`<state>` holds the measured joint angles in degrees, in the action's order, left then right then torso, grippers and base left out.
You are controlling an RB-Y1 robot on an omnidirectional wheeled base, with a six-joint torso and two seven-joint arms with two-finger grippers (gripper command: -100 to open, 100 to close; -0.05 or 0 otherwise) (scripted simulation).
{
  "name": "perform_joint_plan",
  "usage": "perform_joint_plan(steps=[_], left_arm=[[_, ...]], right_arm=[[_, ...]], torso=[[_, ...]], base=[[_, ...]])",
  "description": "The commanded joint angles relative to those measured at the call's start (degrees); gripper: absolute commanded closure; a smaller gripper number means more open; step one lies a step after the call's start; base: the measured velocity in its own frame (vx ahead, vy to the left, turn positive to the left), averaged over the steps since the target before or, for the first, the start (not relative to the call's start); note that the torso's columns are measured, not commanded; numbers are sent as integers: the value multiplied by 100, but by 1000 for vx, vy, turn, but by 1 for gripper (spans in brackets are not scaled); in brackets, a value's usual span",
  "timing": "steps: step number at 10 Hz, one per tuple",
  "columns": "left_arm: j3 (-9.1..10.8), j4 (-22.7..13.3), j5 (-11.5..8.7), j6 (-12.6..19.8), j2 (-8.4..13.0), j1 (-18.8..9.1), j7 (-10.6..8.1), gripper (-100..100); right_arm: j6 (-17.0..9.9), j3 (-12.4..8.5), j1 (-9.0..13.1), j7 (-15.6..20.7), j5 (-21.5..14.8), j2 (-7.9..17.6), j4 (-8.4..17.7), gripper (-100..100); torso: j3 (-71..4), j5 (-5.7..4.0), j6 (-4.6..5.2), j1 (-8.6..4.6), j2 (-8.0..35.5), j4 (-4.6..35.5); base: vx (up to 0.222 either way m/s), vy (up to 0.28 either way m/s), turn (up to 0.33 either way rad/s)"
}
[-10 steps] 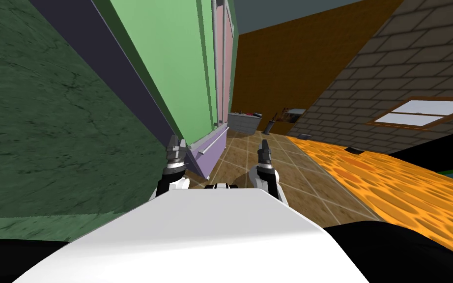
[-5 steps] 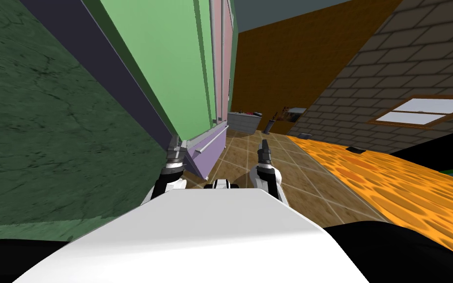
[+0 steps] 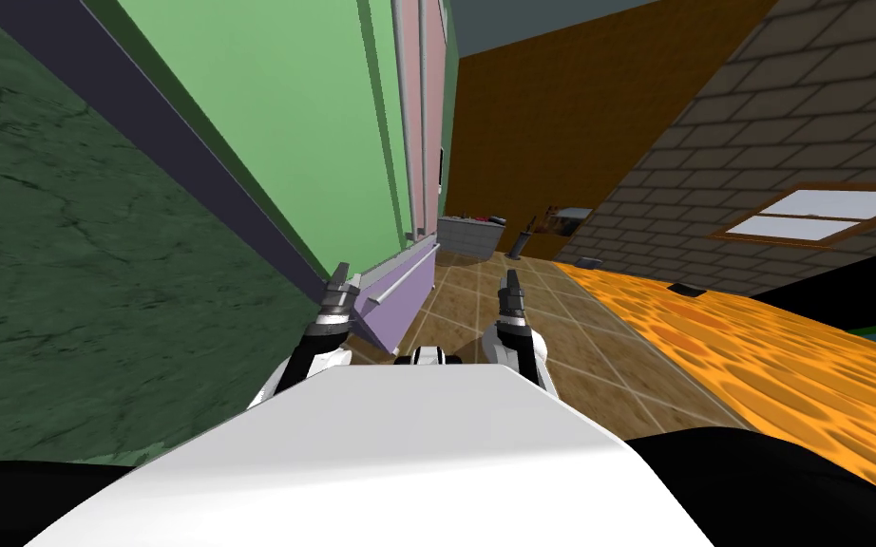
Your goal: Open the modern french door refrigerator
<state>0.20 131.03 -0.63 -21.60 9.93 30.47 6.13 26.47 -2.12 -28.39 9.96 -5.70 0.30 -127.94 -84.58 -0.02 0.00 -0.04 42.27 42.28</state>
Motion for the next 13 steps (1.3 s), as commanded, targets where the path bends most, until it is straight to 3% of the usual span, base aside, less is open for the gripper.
perform_joint_plan(steps=[1,13], left_arm=[[98,127,22,413,198,34,-8,-100],[531,716,74,1879,1101,262,-75,-100]], right_arm=[[0,0,0,0,0,0,0,0],[0,0,0,0,0,0,0,0]], torso=[[1,1,0,3,3,1],[0,2,0,6,0,0]], base=[[125,-77,-20],[115,-42,-18]])
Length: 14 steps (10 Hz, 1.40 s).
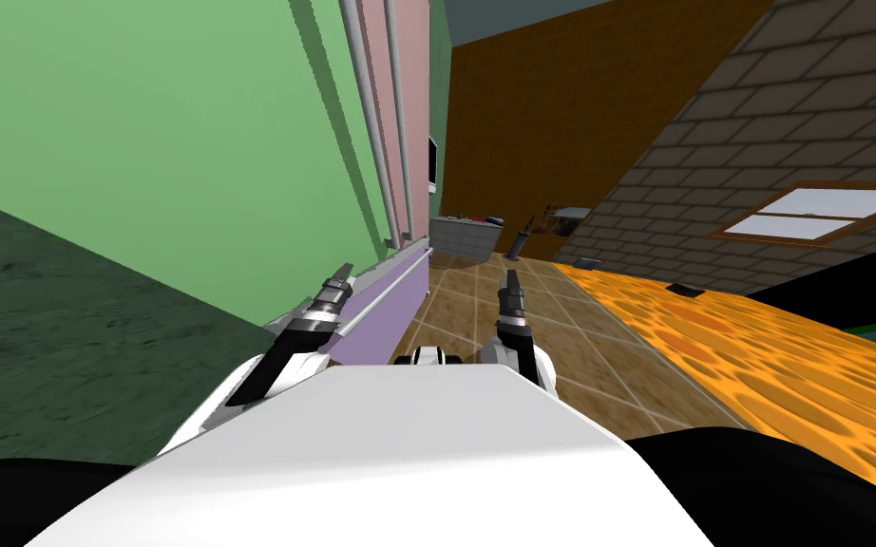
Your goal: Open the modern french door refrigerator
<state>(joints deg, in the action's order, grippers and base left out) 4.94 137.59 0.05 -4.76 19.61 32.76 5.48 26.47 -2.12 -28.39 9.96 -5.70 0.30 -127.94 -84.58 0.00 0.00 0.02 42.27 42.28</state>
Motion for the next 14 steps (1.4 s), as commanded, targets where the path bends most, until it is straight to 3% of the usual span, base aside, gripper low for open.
perform_joint_plan(steps=[1,14], left_arm=[[91,92,9,309,221,52,-15,-100],[632,489,73,2109,1702,385,-89,-100]], right_arm=[[0,0,0,0,0,0,0,0],[0,0,0,0,0,0,0,0]], torso=[[0,1,0,3,1,0],[-50,-3,23,29,-71,-8]], base=[[99,-31,-16],[127,-50,-17]])
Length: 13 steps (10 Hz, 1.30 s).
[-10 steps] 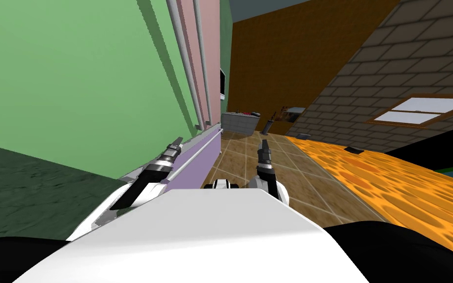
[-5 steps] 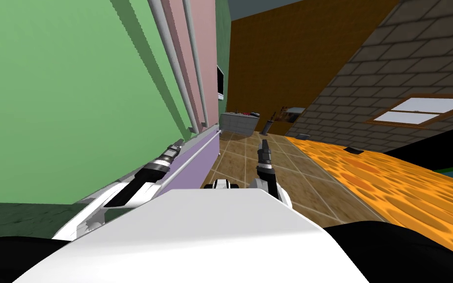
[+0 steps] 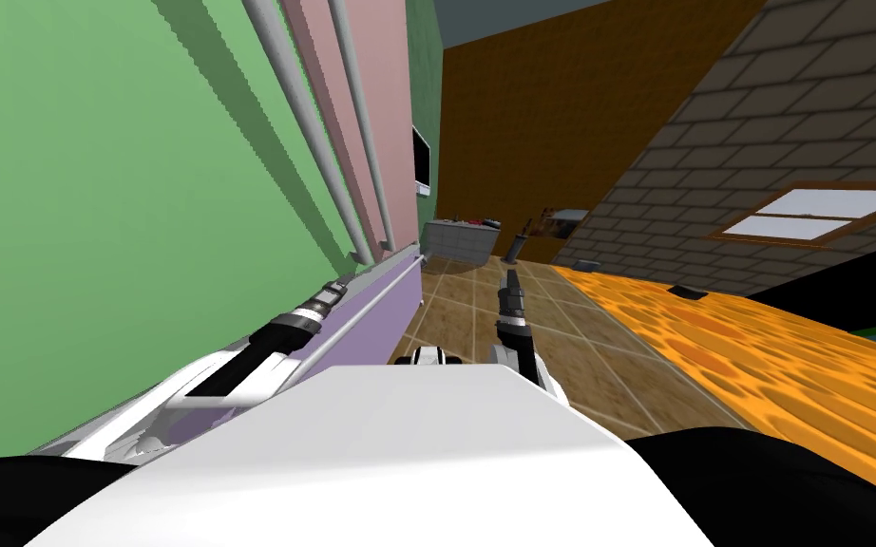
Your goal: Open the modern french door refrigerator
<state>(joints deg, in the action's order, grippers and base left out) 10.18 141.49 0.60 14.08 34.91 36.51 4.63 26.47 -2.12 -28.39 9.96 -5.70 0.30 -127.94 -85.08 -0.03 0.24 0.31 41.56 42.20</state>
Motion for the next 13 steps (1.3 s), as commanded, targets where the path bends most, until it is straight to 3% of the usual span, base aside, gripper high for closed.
perform_joint_plan(steps=[1,4,7,10,11,12,13], left_arm=[[145,194,22,348,266,35,-8,-100],[228,603,32,620,485,91,-18,-100],[243,745,34,669,528,102,-20,-100],[182,779,75,690,490,126,9,-100],[324,835,-5,760,598,124,-77,-100],[271,809,21,718,564,117,-36,-100],[283,813,14,734,572,115,-49,100]], right_arm=[[0,0,0,0,0,0,0,0],[0,0,1,0,0,0,0,0],[0,-1,1,0,0,1,0,0],[0,0,-1,0,0,0,-1,0],[0,0,0,0,0,0,0,0],[0,0,0,0,0,0,0,0],[0,0,1,0,0,0,0,0]], torso=[[-14,-4,8,0,-18,-1],[-43,-35,41,-23,-49,14],[-73,-77,80,-69,-76,33],[20,-7,-15,-41,30,2],[60,4,-23,-26,87,15],[63,4,-23,-29,87,16],[65,4,-24,-28,95,15]], base=[[99,-41,-5],[73,-37,11],[19,5,1],[64,9,-58],[102,-21,-22],[66,-12,-4],[14,-3,-12]])
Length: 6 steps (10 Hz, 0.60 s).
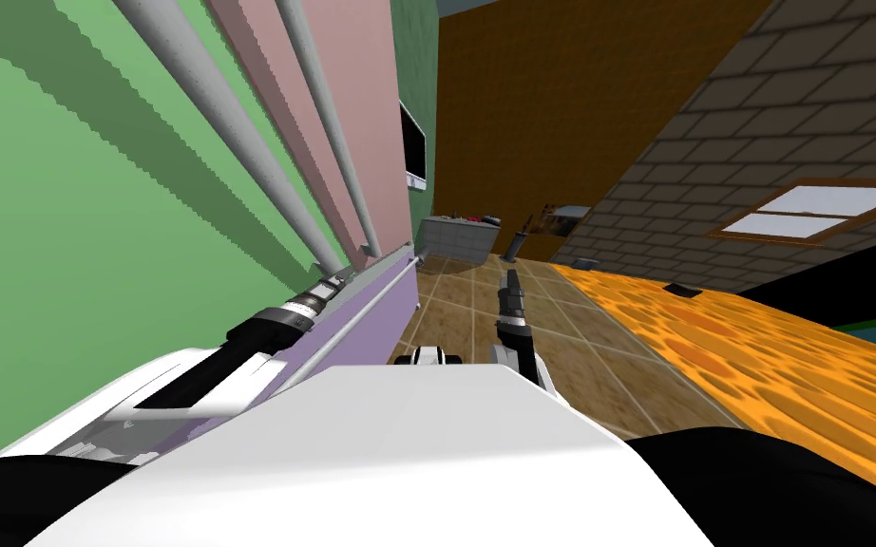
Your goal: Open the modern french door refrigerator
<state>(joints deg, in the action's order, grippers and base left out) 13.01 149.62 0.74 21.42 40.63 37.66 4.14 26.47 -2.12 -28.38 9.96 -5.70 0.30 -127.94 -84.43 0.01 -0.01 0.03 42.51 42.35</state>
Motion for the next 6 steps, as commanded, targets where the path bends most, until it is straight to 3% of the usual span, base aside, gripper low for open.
perform_joint_plan(steps=[1,6], left_arm=[[-68,19,-74,-154,195,-24,-31,100],[-263,22,-299,-576,771,-64,-129,100]], right_arm=[[0,1,1,0,0,-1,0,0],[-1,1,5,0,0,0,1,0]], torso=[[2,9,-8,12,-1,-5],[-13,-2,3,-6,-18,-6]], base=[[-121,-4,-210],[-229,-19,-201]])
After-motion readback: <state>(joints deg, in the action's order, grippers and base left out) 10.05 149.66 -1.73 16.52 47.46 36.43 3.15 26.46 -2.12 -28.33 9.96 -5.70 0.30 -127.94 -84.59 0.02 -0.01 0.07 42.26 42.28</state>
